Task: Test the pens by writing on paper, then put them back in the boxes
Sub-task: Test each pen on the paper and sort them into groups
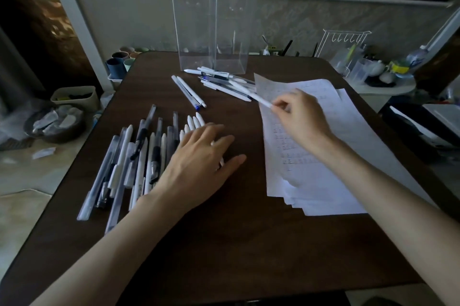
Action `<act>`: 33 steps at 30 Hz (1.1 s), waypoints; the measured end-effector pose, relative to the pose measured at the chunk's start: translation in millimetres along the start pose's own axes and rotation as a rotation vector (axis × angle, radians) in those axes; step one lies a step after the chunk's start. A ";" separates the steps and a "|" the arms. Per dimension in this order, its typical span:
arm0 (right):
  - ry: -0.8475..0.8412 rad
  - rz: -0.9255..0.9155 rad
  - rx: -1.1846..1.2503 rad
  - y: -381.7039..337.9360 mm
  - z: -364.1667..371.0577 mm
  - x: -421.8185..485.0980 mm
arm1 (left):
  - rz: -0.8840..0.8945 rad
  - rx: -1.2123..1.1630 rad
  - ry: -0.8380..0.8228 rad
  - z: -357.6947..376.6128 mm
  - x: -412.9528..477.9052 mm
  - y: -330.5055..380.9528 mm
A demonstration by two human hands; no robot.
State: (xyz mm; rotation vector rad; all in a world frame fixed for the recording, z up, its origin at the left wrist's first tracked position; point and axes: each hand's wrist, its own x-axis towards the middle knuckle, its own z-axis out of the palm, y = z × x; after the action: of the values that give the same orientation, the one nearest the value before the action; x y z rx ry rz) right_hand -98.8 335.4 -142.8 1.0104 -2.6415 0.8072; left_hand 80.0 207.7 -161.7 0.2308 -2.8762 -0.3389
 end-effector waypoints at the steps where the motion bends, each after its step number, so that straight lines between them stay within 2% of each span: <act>1: -0.029 0.009 -0.005 13.8 -12.0 -15.0 | 0.096 -0.019 0.004 1.1 -1.7 6.0; 4: -0.088 0.034 -0.040 48.3 -39.7 -54.3 | 0.333 -0.092 -0.070 10.4 -7.6 23.8; 9: -0.194 0.044 -0.152 81.1 -59.9 -79.9 | 0.497 -0.157 -0.231 24.3 -10.6 40.8; 16: -0.179 -0.035 -0.038 54.5 -36.3 -50.3 | 0.510 -0.152 -0.256 26.5 -9.8 40.7; 18: -0.196 -0.088 -0.121 44.4 -19.1 -42.4 | 0.513 -0.155 -0.247 26.3 -10.7 40.8; 21: -0.106 -0.208 -0.213 40.1 -3.7 -45.0 | 0.526 -0.148 -0.217 25.8 -11.4 39.6; 24: 0.011 -0.279 -0.160 42.5 -6.4 -52.0 | 0.541 -0.162 -0.179 24.1 -11.5 39.2; 29: 0.094 -0.264 -0.121 38.2 -9.5 -54.9 | 0.538 -0.177 -0.188 25.2 -11.2 38.7; 33: 0.095 -0.292 -0.142 36.3 -4.3 -57.0 | 0.538 -0.176 -0.192 24.9 -11.9 37.9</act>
State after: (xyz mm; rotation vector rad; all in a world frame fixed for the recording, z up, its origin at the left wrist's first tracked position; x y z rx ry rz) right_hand -80.5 391.9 -175.3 1.2464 -2.3584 0.5784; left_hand 80.3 251.6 -178.5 -0.6255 -2.9157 -0.5214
